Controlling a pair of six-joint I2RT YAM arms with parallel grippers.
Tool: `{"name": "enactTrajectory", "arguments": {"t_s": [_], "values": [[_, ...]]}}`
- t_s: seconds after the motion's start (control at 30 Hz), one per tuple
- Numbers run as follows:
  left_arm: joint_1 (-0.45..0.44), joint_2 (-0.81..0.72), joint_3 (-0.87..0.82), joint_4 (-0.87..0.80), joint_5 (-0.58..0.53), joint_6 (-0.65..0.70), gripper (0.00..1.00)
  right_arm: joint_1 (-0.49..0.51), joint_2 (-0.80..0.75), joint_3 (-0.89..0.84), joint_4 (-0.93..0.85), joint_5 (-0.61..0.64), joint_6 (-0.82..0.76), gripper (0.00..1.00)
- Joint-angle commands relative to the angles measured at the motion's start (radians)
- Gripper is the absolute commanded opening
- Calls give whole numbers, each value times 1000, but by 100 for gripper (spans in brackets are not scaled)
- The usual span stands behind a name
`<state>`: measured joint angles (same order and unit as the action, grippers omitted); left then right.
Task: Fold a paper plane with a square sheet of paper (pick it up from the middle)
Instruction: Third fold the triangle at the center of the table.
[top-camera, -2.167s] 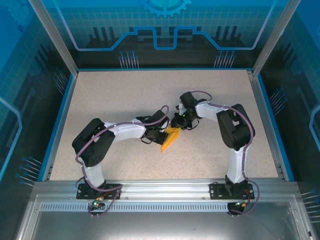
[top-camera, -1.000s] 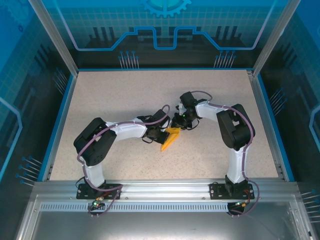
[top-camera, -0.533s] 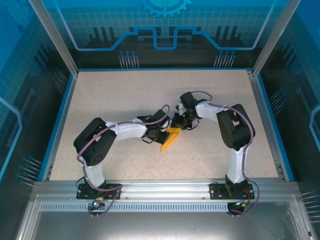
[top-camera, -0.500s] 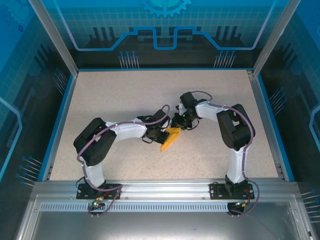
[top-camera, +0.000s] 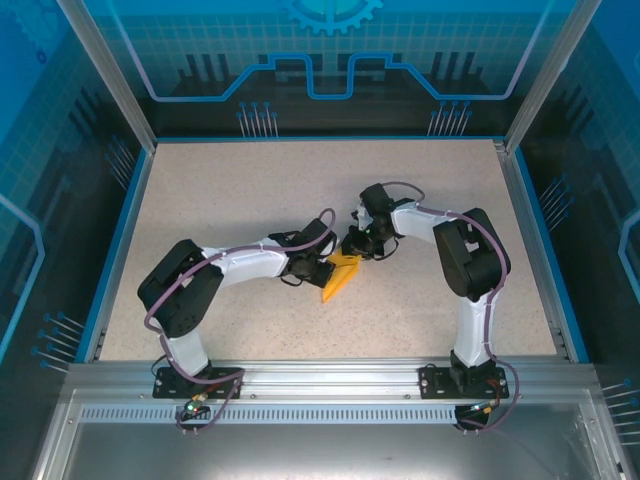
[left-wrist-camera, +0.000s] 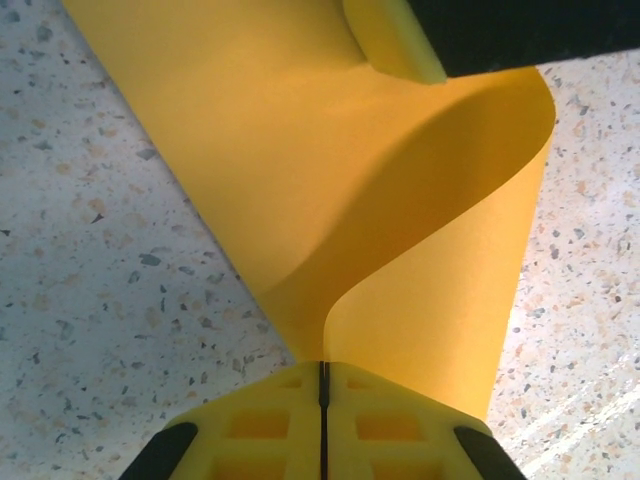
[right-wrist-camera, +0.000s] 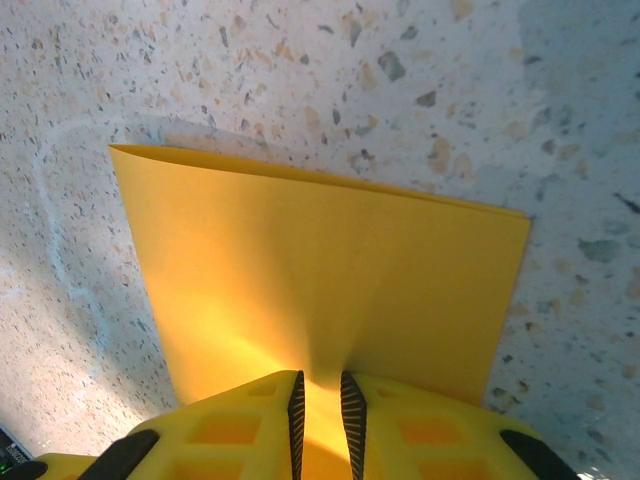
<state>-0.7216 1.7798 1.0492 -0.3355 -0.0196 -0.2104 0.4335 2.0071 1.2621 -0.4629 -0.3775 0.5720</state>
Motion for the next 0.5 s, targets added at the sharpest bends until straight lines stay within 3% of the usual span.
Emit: {"name": "enactTrajectory", "arguments": {"t_s": [0.0, 0.47], "values": [[7, 21, 38, -16, 29, 2, 8, 12, 6, -38, -45, 41, 8, 22], [7, 63, 32, -18, 36, -6, 8, 13, 5, -39, -41, 38, 12, 23]]}}
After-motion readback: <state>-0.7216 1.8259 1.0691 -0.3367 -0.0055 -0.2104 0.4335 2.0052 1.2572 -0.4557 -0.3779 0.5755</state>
